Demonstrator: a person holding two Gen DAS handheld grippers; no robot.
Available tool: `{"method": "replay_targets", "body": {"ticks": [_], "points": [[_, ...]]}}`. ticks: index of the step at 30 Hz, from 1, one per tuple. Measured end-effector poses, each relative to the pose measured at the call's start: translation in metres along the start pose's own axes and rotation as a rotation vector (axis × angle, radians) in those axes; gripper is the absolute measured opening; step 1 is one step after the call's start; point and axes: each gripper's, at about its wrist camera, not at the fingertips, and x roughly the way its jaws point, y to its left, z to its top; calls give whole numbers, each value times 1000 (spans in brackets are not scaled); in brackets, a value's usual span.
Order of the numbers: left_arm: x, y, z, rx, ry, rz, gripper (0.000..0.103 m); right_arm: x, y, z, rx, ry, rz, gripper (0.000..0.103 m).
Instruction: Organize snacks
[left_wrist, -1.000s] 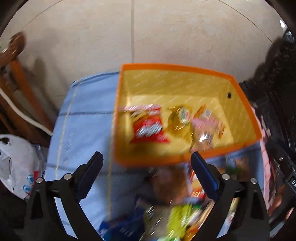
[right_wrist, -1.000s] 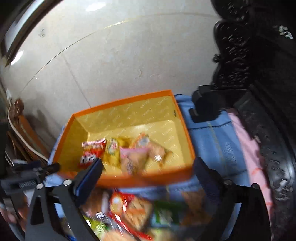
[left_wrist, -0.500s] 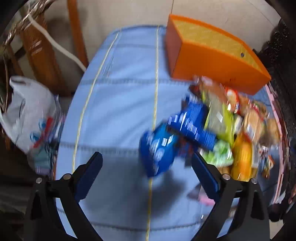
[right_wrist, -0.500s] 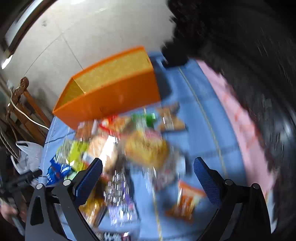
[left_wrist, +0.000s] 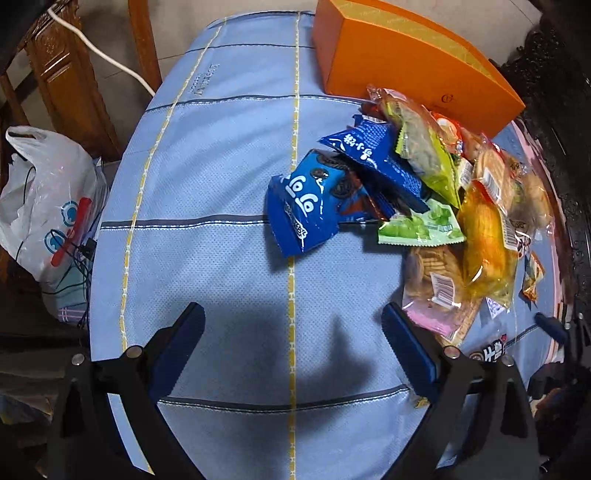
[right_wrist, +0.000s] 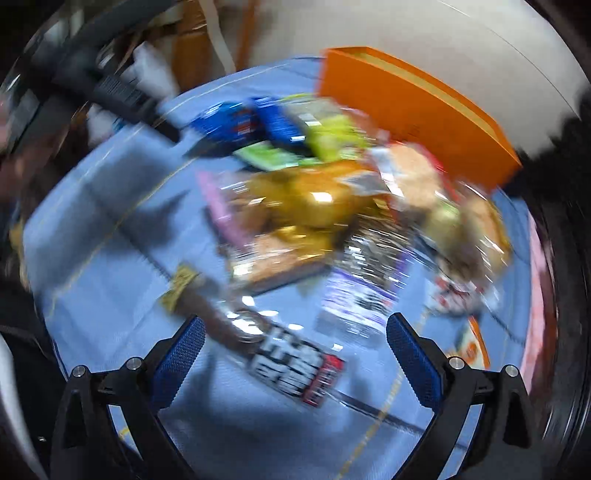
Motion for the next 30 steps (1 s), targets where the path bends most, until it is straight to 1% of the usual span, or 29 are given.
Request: {"method": "replay_targets", "body": {"ticks": [1, 2, 4, 5, 6, 7, 8, 9, 10, 13, 14, 16, 19, 22, 25, 26, 29, 30], "points": [[-1, 0, 0, 6, -2, 2, 94, 8, 9, 2, -59, 17, -17, 99], [-2, 0, -1, 11, -4, 4, 94, 13, 13, 4, -92, 33, -15, 99], [-2, -1, -1, 20, -1, 5, 94, 28, 15, 6, -126, 65, -1, 99], [-1, -2, -1, 27, 3, 12, 94, 35, 16, 6, -130, 90, -6, 97], [-1, -2, -2, 29, 5, 17, 94, 42, 15, 6, -120, 118, 14, 97], [0, -2, -2, 29, 7, 18, 94, 46, 12, 8, -95, 129, 55, 87], [0, -2, -2, 30, 10, 18, 94, 47, 3, 12, -28, 146, 136, 67], [0, -1, -1, 32, 11, 22, 94, 46, -2, 15, 8, 158, 173, 56], [-1, 0, -1, 32, 8, 24, 94, 44, -8, 18, 50, 168, 199, 42], [-3, 1, 3, 25, 0, 20, 94, 31, -31, 24, 166, 139, 257, 37], [-4, 1, 5, 22, -5, 18, 94, 25, -43, 24, 232, 134, 297, 36], [-6, 1, 9, 20, -15, 7, 94, 12, -65, 22, 334, 102, 366, 28], [-8, -4, 15, 28, -29, -2, 94, -2, -92, 16, 457, 59, 419, 27], [-6, -12, 21, 50, -36, -1, 94, -9, -104, 2, 529, 45, 428, 27], [-6, -27, 24, 81, -36, -42, 94, -11, -117, -18, 613, 35, 433, 27], [-4, -40, 22, 125, -16, -73, 94, -9, -118, -21, 627, 33, 434, 27], [3, -69, 15, 204, 29, -99, 94, -4, -127, -25, 661, 38, 421, 27], [6, -77, 12, 214, 43, -117, 94, -3, -130, -26, 670, 37, 425, 27]]}}
